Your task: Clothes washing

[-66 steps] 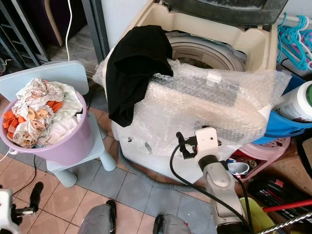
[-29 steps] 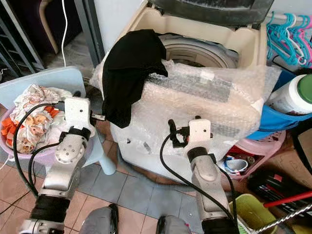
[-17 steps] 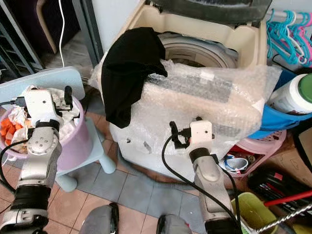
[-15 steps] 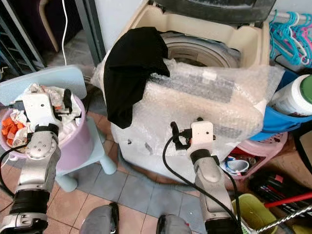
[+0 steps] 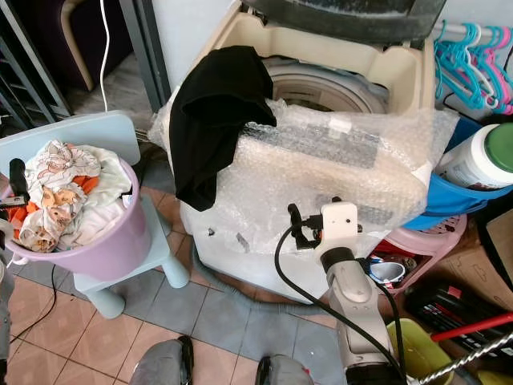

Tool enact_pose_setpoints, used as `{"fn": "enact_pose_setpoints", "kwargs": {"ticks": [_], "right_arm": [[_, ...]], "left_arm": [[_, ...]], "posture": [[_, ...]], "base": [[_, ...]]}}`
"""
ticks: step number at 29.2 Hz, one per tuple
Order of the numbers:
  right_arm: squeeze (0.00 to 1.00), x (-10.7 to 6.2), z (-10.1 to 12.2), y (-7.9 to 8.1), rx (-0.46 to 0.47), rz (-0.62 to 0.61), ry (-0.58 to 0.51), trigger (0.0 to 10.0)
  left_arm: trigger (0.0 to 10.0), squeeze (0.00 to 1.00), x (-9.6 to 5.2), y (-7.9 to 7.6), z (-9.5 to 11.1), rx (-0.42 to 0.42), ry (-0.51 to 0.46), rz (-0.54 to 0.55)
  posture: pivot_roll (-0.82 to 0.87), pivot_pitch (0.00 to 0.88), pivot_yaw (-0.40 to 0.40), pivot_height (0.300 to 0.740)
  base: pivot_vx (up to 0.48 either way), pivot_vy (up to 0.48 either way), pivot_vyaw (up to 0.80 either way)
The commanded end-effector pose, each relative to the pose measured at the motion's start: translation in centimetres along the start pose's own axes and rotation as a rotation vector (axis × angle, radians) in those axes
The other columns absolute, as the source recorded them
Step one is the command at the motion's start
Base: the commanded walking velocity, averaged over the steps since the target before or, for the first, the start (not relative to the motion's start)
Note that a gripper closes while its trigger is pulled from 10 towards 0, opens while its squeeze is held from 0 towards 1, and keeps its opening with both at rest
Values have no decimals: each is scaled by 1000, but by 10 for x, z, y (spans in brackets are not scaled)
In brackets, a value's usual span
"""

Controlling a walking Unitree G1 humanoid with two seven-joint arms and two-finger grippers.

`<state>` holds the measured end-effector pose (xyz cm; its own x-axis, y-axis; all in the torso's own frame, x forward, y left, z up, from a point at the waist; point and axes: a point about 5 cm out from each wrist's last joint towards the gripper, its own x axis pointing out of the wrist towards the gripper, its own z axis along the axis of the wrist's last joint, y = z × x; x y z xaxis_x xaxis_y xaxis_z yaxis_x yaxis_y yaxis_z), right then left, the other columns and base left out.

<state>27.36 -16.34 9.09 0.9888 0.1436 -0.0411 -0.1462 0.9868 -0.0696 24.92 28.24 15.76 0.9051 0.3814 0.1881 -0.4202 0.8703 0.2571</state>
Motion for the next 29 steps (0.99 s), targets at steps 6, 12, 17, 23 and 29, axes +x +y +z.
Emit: {"fn": "enact_pose_setpoints", "kwargs": {"ticks": [6,12,17,23,29], "right_arm": [[0,8,10,9,9,23,-33,10000],[0,-5,11,-1,16,-8,-26,10000],[0,-17,3,-3,31,-20,11,10000],[0,-20,3,-1,81,-34,11,10000],[0,-15,8,-2,43,-23,-4,10000]], "left_arm": [[10000,0,-10,-69,-4,-74,40,-178],[10000,0,-37,-117,-4,-159,89,-374],[10000,0,-63,-130,-5,-133,112,-501],[10000,0,-74,-131,-9,-164,160,-528],[10000,0,-67,-138,0,-199,140,-506]], "posture": [[43,120,-50,740],[19,145,-53,740],[31,121,-43,740],[15,94,-11,740],[28,98,-22,740]], "base": [[0,0,0],[0,0,0],[0,0,0],[0,0,-267],[0,432,-267]]}}
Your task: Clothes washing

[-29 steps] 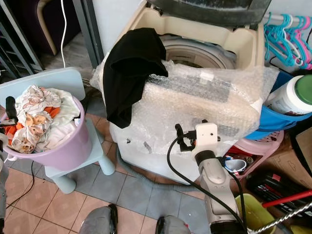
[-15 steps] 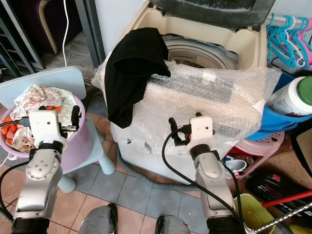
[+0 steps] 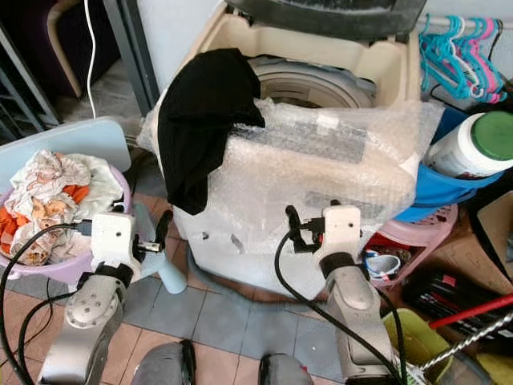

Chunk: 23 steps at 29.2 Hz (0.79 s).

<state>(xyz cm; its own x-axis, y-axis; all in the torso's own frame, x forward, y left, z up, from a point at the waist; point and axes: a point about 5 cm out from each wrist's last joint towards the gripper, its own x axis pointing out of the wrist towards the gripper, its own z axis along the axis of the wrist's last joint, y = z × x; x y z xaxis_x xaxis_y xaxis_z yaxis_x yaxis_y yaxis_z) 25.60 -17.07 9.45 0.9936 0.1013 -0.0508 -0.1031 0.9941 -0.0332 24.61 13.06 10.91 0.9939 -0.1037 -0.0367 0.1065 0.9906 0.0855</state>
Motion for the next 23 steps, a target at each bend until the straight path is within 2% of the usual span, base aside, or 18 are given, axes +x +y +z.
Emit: {"fn": "enact_pose_setpoints", "kwargs": {"ticks": [1,11,13,17,23], "right_arm": [[0,6,7,4,1,27,-20,10000],[0,12,11,8,15,44,-37,10000],[0,11,11,10,6,56,-42,10000],[0,10,14,14,-6,84,-63,10000],[0,13,20,12,-12,82,-89,10000]], "left_arm": [[10000,0,1,7,0,0,10,49],[10000,0,4,11,3,-34,21,108],[10000,0,5,10,6,-29,-11,94],[10000,0,7,9,10,-1,-47,86],[10000,0,10,2,9,-32,-33,31]], "posture": [[34,100,-26,740],[48,110,-31,740],[46,111,-29,740],[43,113,-24,740],[32,112,-14,740]], "base": [[0,480,0],[0,480,0],[0,480,0],[0,0,0],[0,0,718]]}}
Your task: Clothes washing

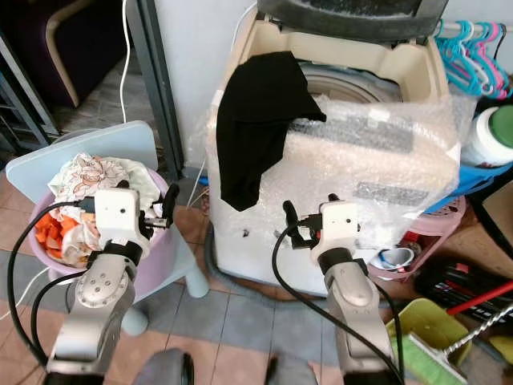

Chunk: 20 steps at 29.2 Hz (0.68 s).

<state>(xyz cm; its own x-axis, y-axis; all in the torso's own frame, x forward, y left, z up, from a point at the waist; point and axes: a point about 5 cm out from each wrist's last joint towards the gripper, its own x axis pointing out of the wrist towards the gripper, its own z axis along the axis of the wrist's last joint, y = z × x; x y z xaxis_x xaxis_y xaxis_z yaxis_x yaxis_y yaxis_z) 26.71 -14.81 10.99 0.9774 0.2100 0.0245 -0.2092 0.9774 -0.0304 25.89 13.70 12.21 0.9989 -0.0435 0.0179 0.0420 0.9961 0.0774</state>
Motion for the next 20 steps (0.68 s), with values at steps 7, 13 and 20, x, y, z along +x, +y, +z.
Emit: {"fn": "enact_pose_setpoints", "kwargs": {"ticks": [7,13,20], "right_arm": [[0,5,7,-14,-27,-42,-21,10000],[0,13,14,-15,-55,-25,-43,10000],[0,24,28,-18,-81,-20,-91,10000]], "left_arm": [[10000,0,0,-4,-1,-36,3,10],[10000,0,-1,-6,-1,-54,-6,-18],[10000,0,1,-5,0,-58,-11,-11]], "posture": [[36,114,-18,740],[42,115,-29,740],[44,110,-30,740]], "base": [[0,0,89],[147,0,0],[345,0,0]]}}
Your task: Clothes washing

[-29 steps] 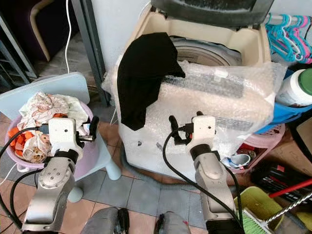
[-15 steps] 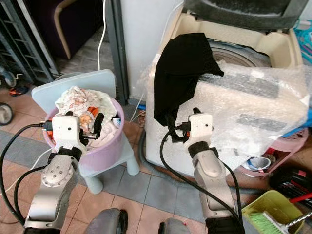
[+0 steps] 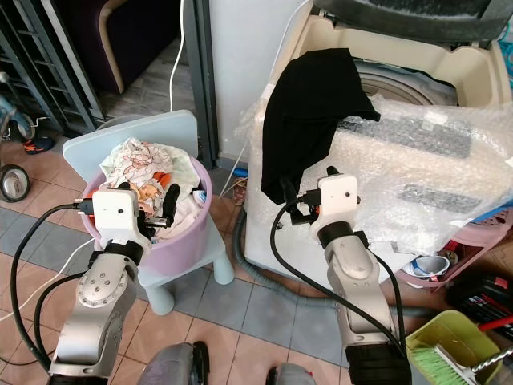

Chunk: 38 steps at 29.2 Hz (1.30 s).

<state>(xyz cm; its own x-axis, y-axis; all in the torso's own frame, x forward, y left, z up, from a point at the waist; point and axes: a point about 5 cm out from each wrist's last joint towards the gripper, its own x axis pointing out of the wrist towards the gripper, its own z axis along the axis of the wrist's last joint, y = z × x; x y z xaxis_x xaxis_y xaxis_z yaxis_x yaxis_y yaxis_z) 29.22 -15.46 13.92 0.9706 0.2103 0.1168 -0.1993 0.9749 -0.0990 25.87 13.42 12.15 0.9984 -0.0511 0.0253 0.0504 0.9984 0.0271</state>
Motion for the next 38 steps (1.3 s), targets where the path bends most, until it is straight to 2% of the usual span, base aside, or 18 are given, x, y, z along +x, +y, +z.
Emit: {"fn": "enact_pose_setpoints", "kwargs": {"ticks": [1,10,13,17,22,23,29,30,31,33,38], "right_arm": [[0,3,4,-6,-32,-6,-17,10000],[0,17,25,-12,-118,13,-102,10000],[0,28,38,-16,-186,29,-158,10000],[0,40,48,-20,-231,39,-191,10000],[0,49,50,-21,-244,40,-185,10000],[0,58,47,-18,-239,65,-144,10000],[0,77,35,-9,-249,146,-24,10000],[0,82,29,-6,-249,169,27,1412],[0,86,23,-3,-243,193,76,0],[0,89,22,-3,-235,190,92,0],[0,95,10,-13,-215,141,241,0]], "left_arm": [[10000,0,2,-3,1,-8,-7,-3],[10000,0,5,-4,2,-9,-12,-4],[10000,0,6,-4,1,-17,-7,4],[10000,0,6,-6,1,-2,-1,6],[10000,0,7,-6,1,-1,-1,11],[10000,0,7,-6,1,-1,0,10],[10000,0,8,-9,1,2,0,3],[10000,0,8,-9,1,4,0,2],[10000,0,8,-10,2,5,0,1],[10000,0,8,-10,2,7,0,1],[10000,0,6,-9,1,7,11,8]], "posture": [[45,108,-30,740],[46,115,-28,740],[44,118,-25,740],[45,119,-27,740],[48,120,-28,740],[48,122,-28,740],[56,125,-30,740],[60,127,-31,740],[65,128,-35,740],[65,128,-35,740],[72,134,-46,740]], "base": [[382,0,0],[379,0,0],[343,0,0],[137,0,0],[0,0,0],[0,0,0],[0,0,0],[0,0,0],[0,0,0],[0,0,0],[0,0,0]]}}
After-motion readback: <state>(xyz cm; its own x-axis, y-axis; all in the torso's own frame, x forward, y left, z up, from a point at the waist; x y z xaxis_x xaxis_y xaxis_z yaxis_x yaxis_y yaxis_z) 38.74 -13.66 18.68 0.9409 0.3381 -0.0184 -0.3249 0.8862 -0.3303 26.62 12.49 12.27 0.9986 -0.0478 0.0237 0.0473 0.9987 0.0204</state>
